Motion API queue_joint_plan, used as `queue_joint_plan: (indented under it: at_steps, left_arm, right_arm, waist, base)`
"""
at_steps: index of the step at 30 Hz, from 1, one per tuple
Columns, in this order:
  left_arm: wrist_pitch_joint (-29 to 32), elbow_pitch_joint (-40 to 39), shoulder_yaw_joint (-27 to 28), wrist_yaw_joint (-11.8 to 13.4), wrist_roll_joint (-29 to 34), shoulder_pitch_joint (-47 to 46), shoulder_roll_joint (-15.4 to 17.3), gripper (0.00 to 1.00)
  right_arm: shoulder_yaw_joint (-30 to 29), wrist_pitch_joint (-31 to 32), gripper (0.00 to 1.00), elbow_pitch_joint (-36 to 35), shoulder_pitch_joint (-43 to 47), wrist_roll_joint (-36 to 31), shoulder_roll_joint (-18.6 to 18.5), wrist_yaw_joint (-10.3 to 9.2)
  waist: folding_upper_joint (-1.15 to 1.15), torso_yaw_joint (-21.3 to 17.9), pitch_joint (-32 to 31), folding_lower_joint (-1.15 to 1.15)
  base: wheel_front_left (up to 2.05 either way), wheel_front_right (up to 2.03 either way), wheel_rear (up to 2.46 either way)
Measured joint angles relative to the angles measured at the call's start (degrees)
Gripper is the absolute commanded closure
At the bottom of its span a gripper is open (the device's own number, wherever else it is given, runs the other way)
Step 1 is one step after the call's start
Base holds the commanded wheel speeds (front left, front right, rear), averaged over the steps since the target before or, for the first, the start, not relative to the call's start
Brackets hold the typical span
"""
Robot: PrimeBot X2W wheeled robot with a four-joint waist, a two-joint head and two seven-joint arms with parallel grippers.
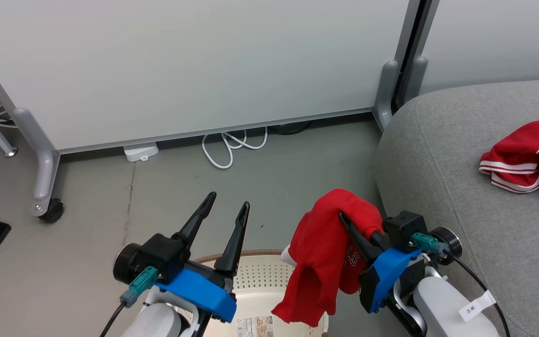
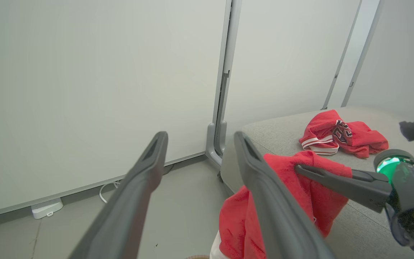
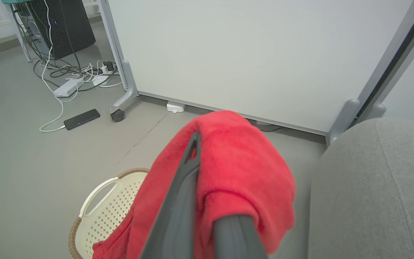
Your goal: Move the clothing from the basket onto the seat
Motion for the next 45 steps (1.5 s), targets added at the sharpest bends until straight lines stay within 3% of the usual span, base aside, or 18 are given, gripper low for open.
queue_joint_plan:
  at_steps: [9, 18, 31, 45]
  left_arm:
    - [-0.01, -3.70, 10.33, -3.37, 7.88, 9.90, -2.35, 0.00]
    - [-0.01, -4.47, 15.80, -4.83, 12.37, 12.88, -4.03, 0.00]
    - [-0.01, -4.52, 19.11, -5.46, 14.30, 13.10, -5.32, 0.00]
    - [-0.01, -4.70, 19.61, -5.77, 14.27, 11.37, -4.25, 0.00]
  right_arm:
    - [-1.85, 0.85, 1.00, -2.25, 1.80, -1.02, 0.02, 0.00]
    - [-2.78, 1.44, 1.00, -3.85, 2.38, -1.60, 0.64, 0.00]
    - [-3.44, 0.73, 1.00, -6.80, 2.38, -3.99, 1.13, 0.00]
    - [-5.58, -0.15, 1.00, -13.24, 5.79, -7.64, 2.29, 0.00]
  waist:
    - [0.00, -1.05, 0.04, 0.00]
    - [0.00, -3.19, 1.02, 0.00]
    - [0.00, -10.96, 3.08, 0.00]
    - [0.00, -21.22, 5.95, 0.00]
  base:
    - [0.00, 0.00, 0.00]
    - [0.00, 0.00, 0.00]
    - [0.00, 0.00, 0.00]
    - [0.00, 0.00, 0.00]
